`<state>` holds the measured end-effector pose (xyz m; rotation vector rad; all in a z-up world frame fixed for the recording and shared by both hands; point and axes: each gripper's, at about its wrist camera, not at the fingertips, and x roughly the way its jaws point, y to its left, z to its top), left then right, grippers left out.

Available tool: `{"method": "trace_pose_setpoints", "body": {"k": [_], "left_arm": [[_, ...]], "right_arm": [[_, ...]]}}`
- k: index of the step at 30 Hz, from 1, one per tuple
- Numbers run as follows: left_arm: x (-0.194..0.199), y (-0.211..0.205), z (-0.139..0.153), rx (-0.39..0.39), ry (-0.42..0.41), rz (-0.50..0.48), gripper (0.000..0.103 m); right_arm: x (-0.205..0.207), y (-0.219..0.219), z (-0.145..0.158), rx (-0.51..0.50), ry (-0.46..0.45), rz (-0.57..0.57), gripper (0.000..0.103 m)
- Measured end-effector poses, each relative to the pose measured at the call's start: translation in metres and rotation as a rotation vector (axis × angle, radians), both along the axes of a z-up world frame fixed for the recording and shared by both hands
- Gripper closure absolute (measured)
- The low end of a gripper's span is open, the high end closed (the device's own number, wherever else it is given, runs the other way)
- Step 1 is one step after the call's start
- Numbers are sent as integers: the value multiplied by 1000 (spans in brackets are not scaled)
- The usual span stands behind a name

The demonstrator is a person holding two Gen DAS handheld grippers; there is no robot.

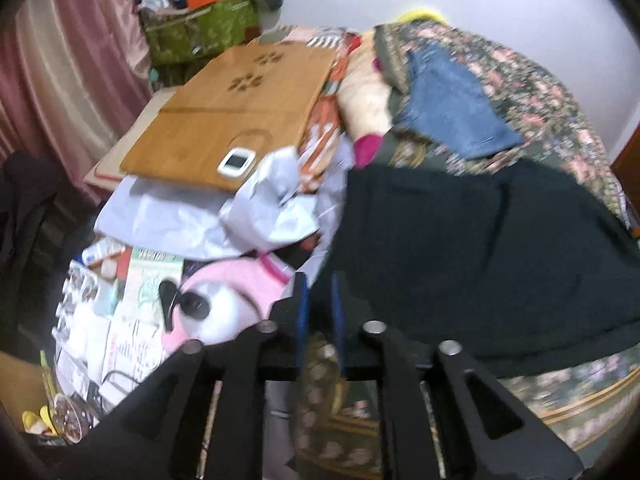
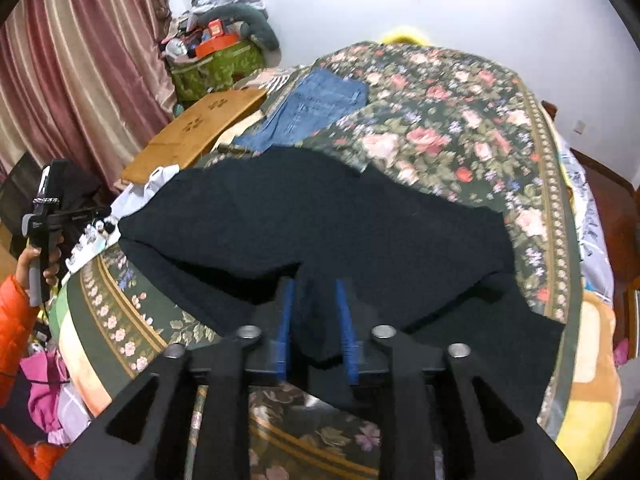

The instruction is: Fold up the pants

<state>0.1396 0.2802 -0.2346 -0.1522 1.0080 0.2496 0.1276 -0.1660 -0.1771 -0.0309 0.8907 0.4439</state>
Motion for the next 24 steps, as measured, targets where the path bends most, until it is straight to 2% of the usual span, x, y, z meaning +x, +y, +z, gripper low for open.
{"method": "trace_pose_setpoints", "body": {"k": [1,2,4,7,12,24], "left_arm": [[4,-7,8,6,-17,-12,68],[7,-11,13,15,-30,-19,62],[17,-28,28,53,-64,-44,37],[33,-52,42,69,-92,-92,15],[65,-89,50,65,-86,-170,9],[140,-154,18,110,-17,-294,8]], "right_arm": [[0,-3,5,2,-18,-14,53],[0,-8,10,6,-42,-30,44],[3,-14,19,18,-65,-50,38],[16,-21,30,29,-78,-63,36],[46,-24,30,13,-73,-57,35],[151,2,-31,-24,134,7,35]]}}
